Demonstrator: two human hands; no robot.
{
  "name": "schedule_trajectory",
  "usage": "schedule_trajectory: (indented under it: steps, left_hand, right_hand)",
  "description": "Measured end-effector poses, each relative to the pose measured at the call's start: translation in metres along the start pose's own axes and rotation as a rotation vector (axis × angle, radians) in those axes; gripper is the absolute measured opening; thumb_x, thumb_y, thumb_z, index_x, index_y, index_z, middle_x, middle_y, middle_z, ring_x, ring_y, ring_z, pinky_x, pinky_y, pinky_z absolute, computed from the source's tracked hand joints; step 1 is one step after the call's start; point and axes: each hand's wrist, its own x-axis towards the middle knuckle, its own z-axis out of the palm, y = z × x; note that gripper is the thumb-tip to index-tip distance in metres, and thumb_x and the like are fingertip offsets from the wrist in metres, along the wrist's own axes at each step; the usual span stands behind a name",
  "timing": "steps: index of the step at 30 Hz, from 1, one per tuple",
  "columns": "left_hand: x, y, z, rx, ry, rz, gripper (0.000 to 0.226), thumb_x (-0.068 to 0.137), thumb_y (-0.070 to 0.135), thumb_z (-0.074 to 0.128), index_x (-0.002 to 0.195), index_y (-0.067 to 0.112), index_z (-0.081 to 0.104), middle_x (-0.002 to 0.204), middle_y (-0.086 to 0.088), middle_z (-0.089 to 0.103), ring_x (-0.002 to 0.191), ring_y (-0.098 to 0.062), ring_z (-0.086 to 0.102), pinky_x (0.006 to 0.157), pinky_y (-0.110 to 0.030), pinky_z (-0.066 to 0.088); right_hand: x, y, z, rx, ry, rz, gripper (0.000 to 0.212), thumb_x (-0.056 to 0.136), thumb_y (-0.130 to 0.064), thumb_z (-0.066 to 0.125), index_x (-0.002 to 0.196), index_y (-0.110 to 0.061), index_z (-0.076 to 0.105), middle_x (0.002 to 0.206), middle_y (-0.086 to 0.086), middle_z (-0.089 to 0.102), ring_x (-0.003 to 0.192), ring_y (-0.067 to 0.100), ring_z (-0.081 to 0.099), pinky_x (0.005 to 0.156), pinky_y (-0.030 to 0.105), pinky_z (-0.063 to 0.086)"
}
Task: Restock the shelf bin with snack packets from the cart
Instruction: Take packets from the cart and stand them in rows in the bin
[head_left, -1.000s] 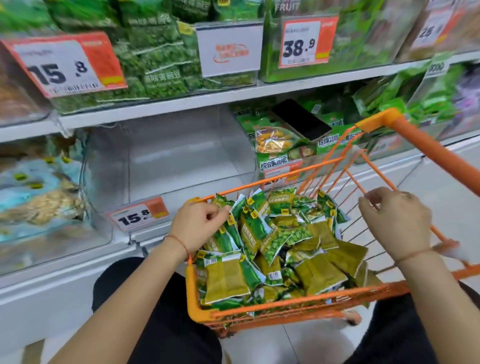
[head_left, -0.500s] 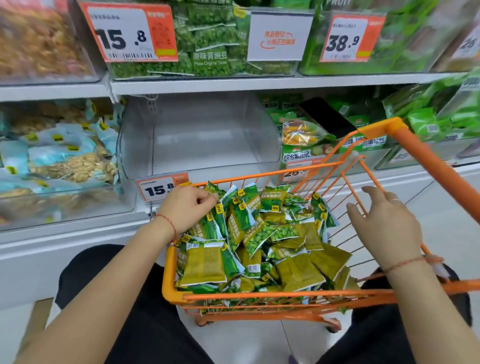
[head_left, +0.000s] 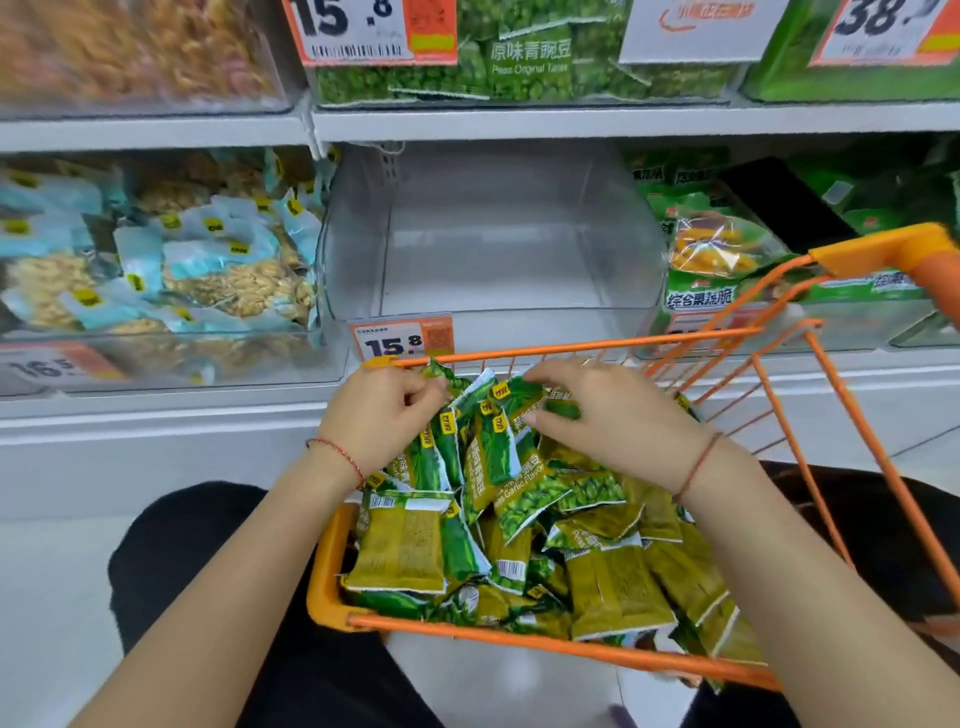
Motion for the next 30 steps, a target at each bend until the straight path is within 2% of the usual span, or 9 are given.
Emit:
schedule_trajectory:
  steps: [4,8,11,14,16,21,25,27,30]
  left_hand:
    - [-0.001,-0.010,-0.008,0.008,0.019,-0.017,0.055,0.096,0.030,0.051,0.047,0.018,0.030,0.044,0.002,0.028,0.045,-0.010,0.033,0.047,-0.025,0.024]
    - [0.000,-0.014,-0.014,-0.017,0.030,-0.046,0.054,0.096,0.034,0.051,0.048,0.016,0.034,0.047,0.001,0.032,0.050,-0.013,0.038,0.050,-0.026,0.027]
    - [-0.009,-0.005,-0.016,-0.137,0.128,-0.017,0.039,0.088,0.045,0.046,0.058,0.020,0.049,0.057,0.005,0.049,0.063,-0.011,0.049,0.060,-0.024,0.038]
    - [-0.019,0.013,-0.020,-0.260,0.017,0.051,0.010,0.078,0.032,0.050,0.081,0.036,0.058,0.086,0.023,0.059,0.089,0.003,0.049,0.079,-0.009,0.034]
    - [-0.023,0.020,-0.025,-0.304,-0.237,0.003,0.034,0.068,0.024,0.050,0.096,0.042,0.054,0.106,0.022,0.057,0.106,0.004,0.045,0.091,-0.014,0.034]
    - [-0.020,0.023,-0.035,-0.122,-0.753,0.119,0.049,0.077,0.036,0.068,0.123,0.039,0.051,0.135,0.015,0.045,0.130,-0.001,0.026,0.111,-0.016,0.013]
    - [-0.016,0.022,-0.026,-0.034,-0.777,0.201,0.041,0.079,0.035,0.075,0.115,0.024,0.059,0.141,0.018,0.039,0.130,0.008,0.013,0.097,0.005,-0.004]
    - [-0.014,0.022,-0.030,-0.197,-0.710,0.170,0.031,0.076,0.034,0.078,0.102,0.024,0.065,0.133,0.021,0.049,0.124,0.017,0.024,0.097,0.006,0.006]
    - [-0.011,0.033,-0.046,-0.652,-0.460,-0.003,0.023,0.073,0.024,0.079,0.093,0.023,0.068,0.107,0.003,0.072,0.102,0.003,0.061,0.087,-0.008,0.042]
  right_hand:
    - [0.017,-0.006,0.017,0.020,-0.058,-0.001,0.058,0.093,-0.033,0.054,0.145,-0.033,0.028,0.138,0.005,0.048,0.118,0.022,0.052,0.093,0.033,0.044]
    - [0.022,-0.018,0.026,0.182,-0.106,-0.016,0.071,0.089,-0.024,0.060,0.147,-0.036,0.020,0.122,0.008,0.057,0.075,0.011,0.057,0.073,0.026,0.046]
    - [0.025,-0.015,0.035,0.351,-0.065,0.061,0.070,0.081,-0.025,0.070,0.141,-0.028,0.035,0.105,0.000,0.057,0.093,0.021,0.059,0.083,0.032,0.048]
    - [0.026,-0.003,0.042,0.556,-0.011,0.082,0.024,0.075,-0.029,0.077,0.085,-0.018,0.058,0.067,-0.003,0.052,0.065,0.017,0.051,0.062,0.030,0.042]
    - [0.023,0.001,0.040,0.608,0.009,0.075,0.031,0.078,-0.031,0.075,0.069,-0.018,0.048,0.060,-0.005,0.045,0.060,0.014,0.043,0.058,0.031,0.034]
    - [0.020,0.008,0.032,0.979,0.040,0.147,0.017,0.090,-0.024,0.061,0.100,-0.015,0.049,0.075,-0.007,0.047,0.081,0.013,0.061,0.077,0.047,0.057]
    - [0.017,0.008,0.020,1.157,0.209,0.223,0.010,0.093,-0.017,0.057,0.101,-0.016,0.050,0.071,-0.006,0.035,0.071,0.003,0.055,0.070,0.035,0.060]
    - [0.016,0.010,0.017,1.269,0.284,0.272,0.046,0.094,-0.017,0.056,0.136,-0.009,0.039,0.096,-0.004,0.045,0.072,0.004,0.063,0.077,0.034,0.059]
    - [0.017,0.010,0.015,1.404,0.339,0.333,0.064,0.095,-0.017,0.055,0.149,-0.007,0.022,0.125,-0.006,0.035,0.060,-0.009,0.064,0.090,0.039,0.053]
